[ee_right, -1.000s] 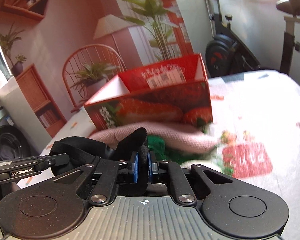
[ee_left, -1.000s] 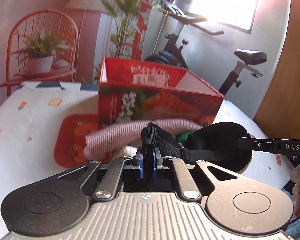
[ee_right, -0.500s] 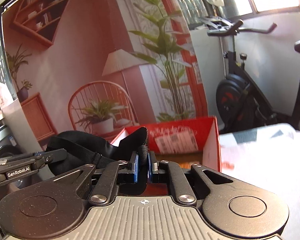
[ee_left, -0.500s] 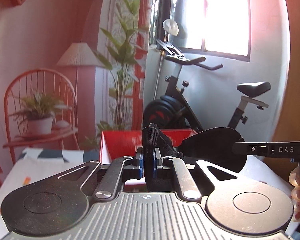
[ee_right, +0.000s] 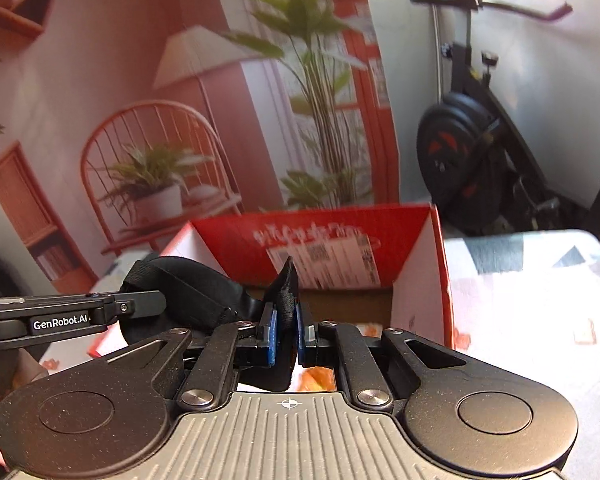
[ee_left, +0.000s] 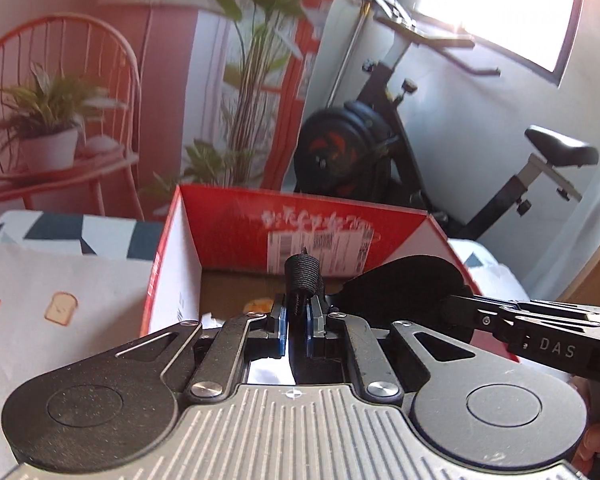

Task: Organize soft objects
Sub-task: 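Carry the black eye mask with both tools over the red box, then open both tools to drop the eye mask into the box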

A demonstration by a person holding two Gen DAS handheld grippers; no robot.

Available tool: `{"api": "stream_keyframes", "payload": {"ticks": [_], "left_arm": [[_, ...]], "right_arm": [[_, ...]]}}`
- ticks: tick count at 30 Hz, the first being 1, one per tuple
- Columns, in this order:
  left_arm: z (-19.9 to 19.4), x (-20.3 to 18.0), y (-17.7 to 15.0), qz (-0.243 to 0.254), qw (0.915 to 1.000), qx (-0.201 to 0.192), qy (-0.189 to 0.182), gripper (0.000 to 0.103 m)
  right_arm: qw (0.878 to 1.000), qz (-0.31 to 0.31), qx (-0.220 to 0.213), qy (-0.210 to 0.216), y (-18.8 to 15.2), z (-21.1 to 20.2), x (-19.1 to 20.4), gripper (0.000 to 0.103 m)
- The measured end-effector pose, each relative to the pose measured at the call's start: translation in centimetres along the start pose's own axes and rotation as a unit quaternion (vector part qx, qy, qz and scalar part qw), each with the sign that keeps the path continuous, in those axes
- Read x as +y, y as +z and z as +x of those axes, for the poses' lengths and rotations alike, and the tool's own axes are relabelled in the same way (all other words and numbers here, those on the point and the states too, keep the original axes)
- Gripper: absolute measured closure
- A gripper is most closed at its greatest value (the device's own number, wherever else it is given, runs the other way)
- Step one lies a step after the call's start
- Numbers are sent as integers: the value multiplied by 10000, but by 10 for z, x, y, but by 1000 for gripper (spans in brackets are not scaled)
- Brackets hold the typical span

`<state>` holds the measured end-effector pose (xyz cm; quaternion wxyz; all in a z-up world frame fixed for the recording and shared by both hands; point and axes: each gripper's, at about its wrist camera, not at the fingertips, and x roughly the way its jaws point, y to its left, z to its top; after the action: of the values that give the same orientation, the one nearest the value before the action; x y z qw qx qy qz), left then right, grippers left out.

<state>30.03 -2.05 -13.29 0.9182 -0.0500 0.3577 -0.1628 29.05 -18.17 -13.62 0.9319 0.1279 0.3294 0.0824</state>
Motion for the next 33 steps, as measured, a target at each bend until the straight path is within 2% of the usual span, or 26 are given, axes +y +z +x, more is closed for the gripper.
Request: {"api": "stream_keyframes", "payload": {"ticks": [4,10,19,22,23,24,25,26,27,31,33], "left_arm": [[21,0,-6,48,9990,441,-38,93],[44,-3,-12,196,9960,872,-78,93],[51,-7,-17,292,9942,1030,24,93],[48,-7,-16,353,9949,942,31,91],[45,-7,-15,390,9953,890,-18,85],[40,-6,-15,396,9958,825,-76,71],[35,-4,-14,391,9964,745,-124,60],[29,-3,-12,389,9971,644,-146,43],[23,-3,-11,396,9977,523,-160,34],[0,-1,-10,388,9985,263,-275,15],[-11,-2,-12,405,9987,156,-278,8]], "right_arm": [[9991,161,388,-85,-9,21,-10,94],[9964,312,768,-200,-18,39,-16,94],[9953,336,823,-373,-23,44,-20,93],[9957,45,699,-613,-25,40,-16,86],[9955,-36,651,-688,-25,38,-14,81],[9954,-97,589,-743,-25,35,-13,77],[9955,-145,517,-777,-25,31,-12,73],[9957,-192,443,-791,-24,28,-10,64],[9957,-261,350,-815,-23,23,-9,54],[9948,-513,-5,-878,-20,5,-3,31],[9942,-551,-84,-917,-19,-4,-2,12]]}}
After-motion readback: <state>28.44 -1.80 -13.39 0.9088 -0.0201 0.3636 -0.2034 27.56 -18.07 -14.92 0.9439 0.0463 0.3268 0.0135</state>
